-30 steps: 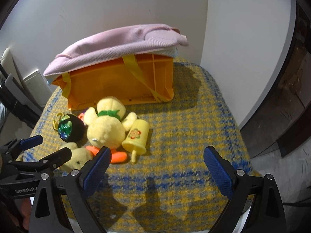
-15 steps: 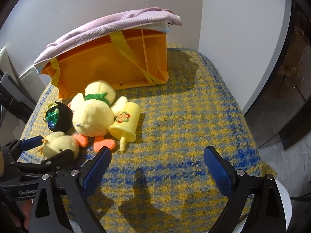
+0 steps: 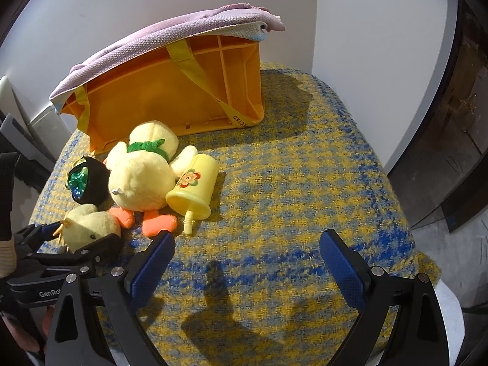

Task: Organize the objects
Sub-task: 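Grasp the yellow cup with the right tool while the left tool grasps the yellow chick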

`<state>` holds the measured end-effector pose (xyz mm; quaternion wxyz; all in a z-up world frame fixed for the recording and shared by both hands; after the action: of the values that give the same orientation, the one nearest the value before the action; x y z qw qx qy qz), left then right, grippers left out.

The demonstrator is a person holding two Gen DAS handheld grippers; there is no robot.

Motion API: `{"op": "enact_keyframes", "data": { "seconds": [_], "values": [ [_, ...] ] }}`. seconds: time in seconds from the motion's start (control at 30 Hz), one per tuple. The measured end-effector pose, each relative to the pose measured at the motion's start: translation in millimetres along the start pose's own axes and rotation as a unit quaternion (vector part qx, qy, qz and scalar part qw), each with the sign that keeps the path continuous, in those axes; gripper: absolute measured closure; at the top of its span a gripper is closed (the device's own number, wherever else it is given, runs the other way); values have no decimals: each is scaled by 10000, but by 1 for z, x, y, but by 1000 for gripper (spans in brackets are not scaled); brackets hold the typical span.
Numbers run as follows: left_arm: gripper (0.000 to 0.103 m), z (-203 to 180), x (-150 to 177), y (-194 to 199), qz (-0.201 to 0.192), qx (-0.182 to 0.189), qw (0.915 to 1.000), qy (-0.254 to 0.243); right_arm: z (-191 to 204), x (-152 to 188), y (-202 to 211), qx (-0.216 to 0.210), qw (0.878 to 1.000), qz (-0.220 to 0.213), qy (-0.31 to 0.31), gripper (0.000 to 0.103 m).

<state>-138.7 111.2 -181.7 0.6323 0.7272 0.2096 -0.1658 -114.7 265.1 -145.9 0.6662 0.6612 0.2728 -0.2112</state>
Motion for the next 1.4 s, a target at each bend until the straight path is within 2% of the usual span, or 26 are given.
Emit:
{"op": "enact_keyframes", "data": {
  "seconds": [0.27,0.4,0.87,1.0,1.1,1.4],
  "values": [
    [8,6,6,9,-243,55,9997,78,2,1,-1,22,10000,-4,10,7],
    [15,7,11,16,-275,91,9996,78,5,2,0,-11,10000,-4,22,7],
    [18,27,22,31,-601,35,9968,522,26,-7,-7,28,9998,67,159,7],
    [24,30,25,37,-701,-62,9961,539,35,-11,-13,100,9997,66,230,7],
    [25,31,24,36,-722,-69,9959,537,41,-14,-21,246,9993,85,258,7],
    [25,38,28,35,-819,43,9945,652,47,-20,-45,293,9990,297,172,15]
  ]
}}
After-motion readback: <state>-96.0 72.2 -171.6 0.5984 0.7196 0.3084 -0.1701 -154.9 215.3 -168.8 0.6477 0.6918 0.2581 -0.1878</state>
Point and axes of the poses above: each gripper's, at about its wrist camera, not at the fingertips, and y roughly against the way its jaws point, z to its left, x to its underside, the point moved 1 cm from there along -y, roughly the way its jaws point, and after that the axes turned 13 degrees about -y, right-handed, at the moved point
